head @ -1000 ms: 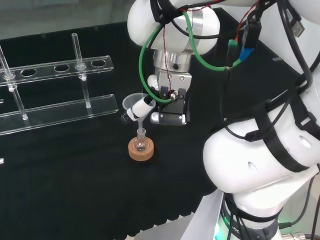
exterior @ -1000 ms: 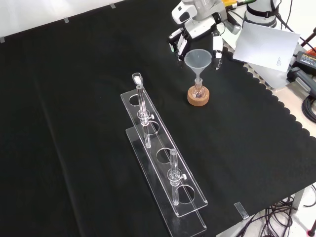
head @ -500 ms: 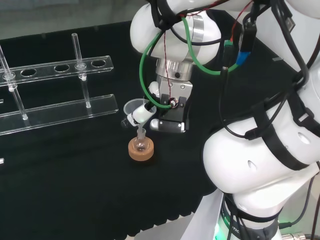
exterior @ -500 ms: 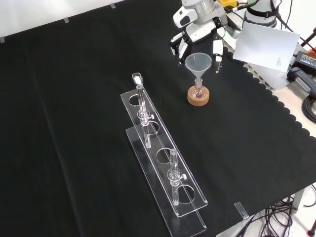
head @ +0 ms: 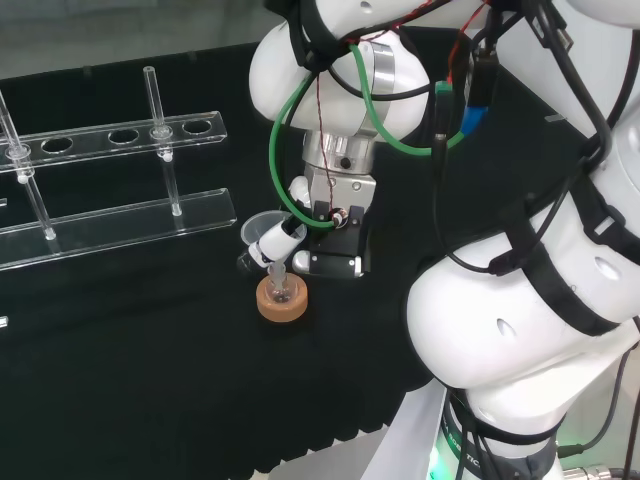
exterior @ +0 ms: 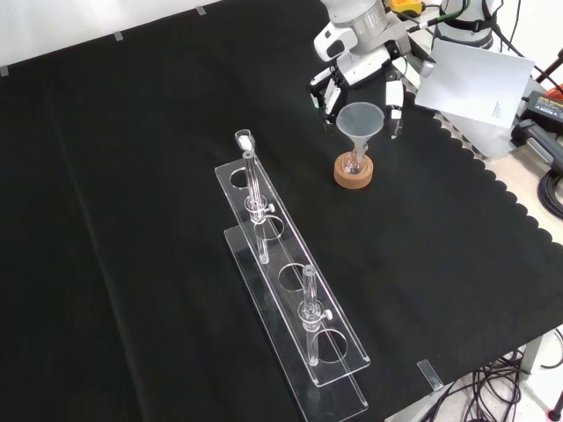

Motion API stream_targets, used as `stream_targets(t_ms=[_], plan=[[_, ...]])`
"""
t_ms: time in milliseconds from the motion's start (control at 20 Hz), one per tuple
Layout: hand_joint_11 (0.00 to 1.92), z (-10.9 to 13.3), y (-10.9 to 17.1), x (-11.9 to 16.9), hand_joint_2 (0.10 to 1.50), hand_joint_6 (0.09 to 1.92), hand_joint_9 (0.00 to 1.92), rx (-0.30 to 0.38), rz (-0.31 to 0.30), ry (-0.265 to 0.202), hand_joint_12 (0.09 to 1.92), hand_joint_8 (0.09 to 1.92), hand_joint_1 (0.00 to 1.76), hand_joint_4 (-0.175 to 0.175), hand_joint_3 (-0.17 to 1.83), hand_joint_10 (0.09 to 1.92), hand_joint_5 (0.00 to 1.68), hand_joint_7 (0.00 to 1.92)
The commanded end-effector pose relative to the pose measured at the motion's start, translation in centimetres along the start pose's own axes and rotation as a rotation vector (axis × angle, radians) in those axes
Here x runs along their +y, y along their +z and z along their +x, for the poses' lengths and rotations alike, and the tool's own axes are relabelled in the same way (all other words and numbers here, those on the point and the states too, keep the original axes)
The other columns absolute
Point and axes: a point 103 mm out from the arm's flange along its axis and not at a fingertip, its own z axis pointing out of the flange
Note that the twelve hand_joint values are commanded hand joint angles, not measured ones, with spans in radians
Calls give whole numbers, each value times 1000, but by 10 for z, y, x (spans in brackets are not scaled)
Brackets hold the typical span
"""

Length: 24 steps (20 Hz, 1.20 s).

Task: Place the funnel on the round-bottom flask.

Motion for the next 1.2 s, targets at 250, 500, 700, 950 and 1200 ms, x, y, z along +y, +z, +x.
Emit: stream_targets(t_ms=[250, 500, 700, 950, 1200], plan=[[0, -1, 3, -1, 568, 585, 759, 10, -5, 8, 1250, 602, 886, 174, 710, 362, 928, 1079], [0, 0, 4, -1, 567, 585, 757, 8, -5, 7, 1247, 602, 886, 173, 712, 360, 927, 1078], [0, -1, 8, 1, 566, 585, 756, 5, -2, 7, 1243, 602, 887, 172, 714, 360, 926, 1077], [0, -2, 10, 1, 566, 586, 755, 8, 5, 9, 1239, 601, 887, 171, 716, 359, 925, 1074], [0, -1, 10, -1, 565, 585, 754, 9, 6, 11, 1235, 601, 888, 170, 718, 359, 923, 1071]])
